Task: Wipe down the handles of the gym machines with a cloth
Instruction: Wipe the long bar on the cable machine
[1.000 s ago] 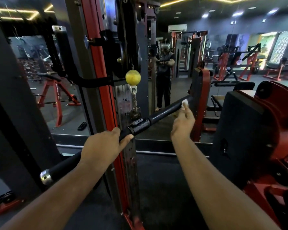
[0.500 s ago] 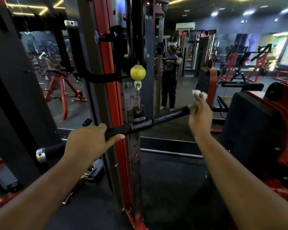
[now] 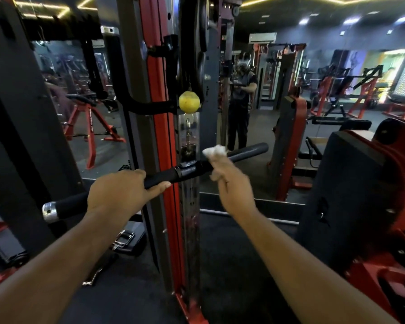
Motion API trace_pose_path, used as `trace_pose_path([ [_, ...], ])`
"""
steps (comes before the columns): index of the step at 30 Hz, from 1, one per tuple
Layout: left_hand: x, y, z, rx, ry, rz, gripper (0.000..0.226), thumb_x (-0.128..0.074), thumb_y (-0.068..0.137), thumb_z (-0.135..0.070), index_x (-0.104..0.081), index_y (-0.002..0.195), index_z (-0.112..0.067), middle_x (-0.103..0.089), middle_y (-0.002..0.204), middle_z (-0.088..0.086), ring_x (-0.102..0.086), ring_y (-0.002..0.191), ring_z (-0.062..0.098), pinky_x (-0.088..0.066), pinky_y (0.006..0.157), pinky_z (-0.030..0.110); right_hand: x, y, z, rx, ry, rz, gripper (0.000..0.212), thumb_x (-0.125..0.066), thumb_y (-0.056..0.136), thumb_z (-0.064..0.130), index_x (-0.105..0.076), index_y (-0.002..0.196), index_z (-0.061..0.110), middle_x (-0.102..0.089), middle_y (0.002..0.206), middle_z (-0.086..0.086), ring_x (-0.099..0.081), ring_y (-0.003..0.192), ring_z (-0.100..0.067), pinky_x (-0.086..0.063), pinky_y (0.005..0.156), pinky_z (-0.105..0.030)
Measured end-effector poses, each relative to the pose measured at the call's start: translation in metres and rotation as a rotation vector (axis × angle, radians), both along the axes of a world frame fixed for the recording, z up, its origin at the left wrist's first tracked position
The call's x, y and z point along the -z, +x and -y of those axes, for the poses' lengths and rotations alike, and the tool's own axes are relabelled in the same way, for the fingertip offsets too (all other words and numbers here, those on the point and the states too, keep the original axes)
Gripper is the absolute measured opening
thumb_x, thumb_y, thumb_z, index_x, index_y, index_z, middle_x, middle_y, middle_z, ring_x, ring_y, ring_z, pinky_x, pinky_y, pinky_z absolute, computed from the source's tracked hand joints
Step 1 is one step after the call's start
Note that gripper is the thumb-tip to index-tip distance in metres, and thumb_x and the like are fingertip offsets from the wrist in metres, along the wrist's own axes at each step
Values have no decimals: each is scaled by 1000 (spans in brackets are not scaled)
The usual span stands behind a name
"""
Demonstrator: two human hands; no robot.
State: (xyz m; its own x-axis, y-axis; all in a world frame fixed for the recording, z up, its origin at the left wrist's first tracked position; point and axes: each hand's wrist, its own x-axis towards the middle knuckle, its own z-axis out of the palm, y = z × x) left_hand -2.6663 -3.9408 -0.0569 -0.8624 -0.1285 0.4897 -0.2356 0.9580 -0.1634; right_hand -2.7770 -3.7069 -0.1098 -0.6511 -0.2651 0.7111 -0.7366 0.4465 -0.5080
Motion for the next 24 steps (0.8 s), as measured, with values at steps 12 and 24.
trace_pose_path([
  [12, 6, 2, 2, 18, -18, -24, 69, -8, 81, -90, -42, 80, -30, -51, 62, -9, -47, 50, 7, -34, 45, 27, 0, -50, -18, 315, 124, 152, 56, -44, 102, 2, -40, 152, 26, -40, 158, -3, -45, 142, -22, -43, 115, -44],
  [24, 9, -8, 21, 146, -110, -20, 69, -18, 89, -84, -54, 113, -31, -59, 98, -8, -61, 90, 15, -50, 77, 35, -21, -70, -64, 469, -20, 31, 38, -45, 107, 18, -53, 144, 20, -57, 144, -4, -49, 137, -18, -45, 113, -40],
])
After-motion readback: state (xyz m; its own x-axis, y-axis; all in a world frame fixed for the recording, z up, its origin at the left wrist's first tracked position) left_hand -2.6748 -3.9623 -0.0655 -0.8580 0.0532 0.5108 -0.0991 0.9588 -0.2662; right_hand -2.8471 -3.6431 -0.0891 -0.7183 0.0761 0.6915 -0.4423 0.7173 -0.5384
